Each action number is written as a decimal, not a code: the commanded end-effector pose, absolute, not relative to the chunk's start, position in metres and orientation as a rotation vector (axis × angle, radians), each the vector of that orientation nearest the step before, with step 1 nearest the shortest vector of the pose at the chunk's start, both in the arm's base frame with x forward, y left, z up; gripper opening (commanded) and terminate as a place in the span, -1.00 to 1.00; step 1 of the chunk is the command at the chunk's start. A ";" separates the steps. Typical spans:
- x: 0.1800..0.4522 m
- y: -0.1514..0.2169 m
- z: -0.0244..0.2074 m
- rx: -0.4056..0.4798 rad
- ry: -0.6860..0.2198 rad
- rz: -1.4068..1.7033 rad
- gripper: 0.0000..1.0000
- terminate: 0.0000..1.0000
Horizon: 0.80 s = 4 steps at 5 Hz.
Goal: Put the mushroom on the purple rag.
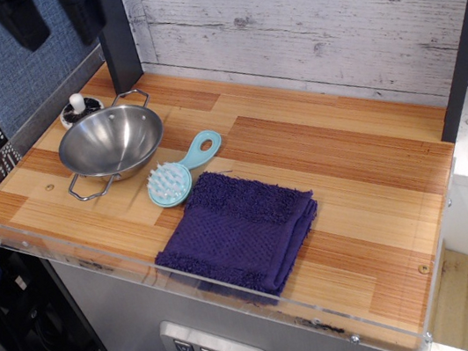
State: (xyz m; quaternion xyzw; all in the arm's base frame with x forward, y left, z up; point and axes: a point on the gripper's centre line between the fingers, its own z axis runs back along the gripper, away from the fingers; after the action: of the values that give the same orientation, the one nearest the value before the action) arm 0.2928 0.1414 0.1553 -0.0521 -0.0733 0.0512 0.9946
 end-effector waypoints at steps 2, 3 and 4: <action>0.316 0.160 0.128 0.034 -0.175 0.062 1.00 -1.00; 0.331 0.170 0.112 0.050 -0.152 0.050 1.00 -1.00; 0.344 0.187 0.099 0.057 -0.128 0.052 1.00 -1.00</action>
State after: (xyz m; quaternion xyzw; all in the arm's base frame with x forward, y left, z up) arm 0.3447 0.1811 0.0782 0.0143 -0.0392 0.0212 0.9989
